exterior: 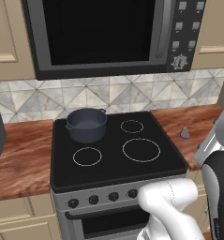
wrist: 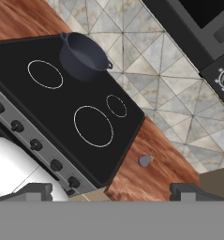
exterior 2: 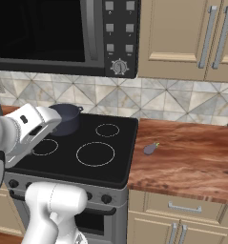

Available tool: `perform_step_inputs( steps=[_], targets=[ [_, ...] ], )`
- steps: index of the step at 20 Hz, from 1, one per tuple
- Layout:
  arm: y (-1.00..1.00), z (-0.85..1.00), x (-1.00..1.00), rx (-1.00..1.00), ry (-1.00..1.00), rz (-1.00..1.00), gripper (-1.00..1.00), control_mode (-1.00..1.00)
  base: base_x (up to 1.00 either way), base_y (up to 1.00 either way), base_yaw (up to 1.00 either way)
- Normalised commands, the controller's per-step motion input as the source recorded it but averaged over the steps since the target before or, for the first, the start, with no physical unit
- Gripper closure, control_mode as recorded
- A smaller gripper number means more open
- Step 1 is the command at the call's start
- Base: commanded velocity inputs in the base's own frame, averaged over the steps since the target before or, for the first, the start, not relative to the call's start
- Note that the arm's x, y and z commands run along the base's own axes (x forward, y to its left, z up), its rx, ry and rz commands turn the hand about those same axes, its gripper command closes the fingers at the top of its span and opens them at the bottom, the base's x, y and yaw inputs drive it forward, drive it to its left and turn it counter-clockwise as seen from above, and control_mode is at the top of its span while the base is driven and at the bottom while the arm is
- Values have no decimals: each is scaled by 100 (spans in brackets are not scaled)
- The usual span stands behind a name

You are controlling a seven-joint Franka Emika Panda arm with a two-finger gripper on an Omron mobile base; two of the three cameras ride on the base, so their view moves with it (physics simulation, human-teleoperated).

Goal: Turn on the burner for the pot on the stove. Wait thirty seconds for the pot to heat up. Then add the eggplant to the pot.

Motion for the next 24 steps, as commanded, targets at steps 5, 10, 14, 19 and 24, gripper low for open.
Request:
perform_step_inputs(
  steps=[5, 10, 14, 19, 24],
  targets=[
    [0, 0, 0, 0, 0, 0, -100, -100, 0, 0, 0],
    [0, 0, 0, 0, 0, 0, -100, -100, 0, 0, 0],
    [0, 0, 0, 0, 0, 0, -100, -100, 0, 0, 0],
    [0, 0, 0, 0, 0, 0, -100, -100, 0, 0, 0],
    [0, 0, 0, 0, 0, 0, -100, -100, 0, 0, 0]
  ],
)
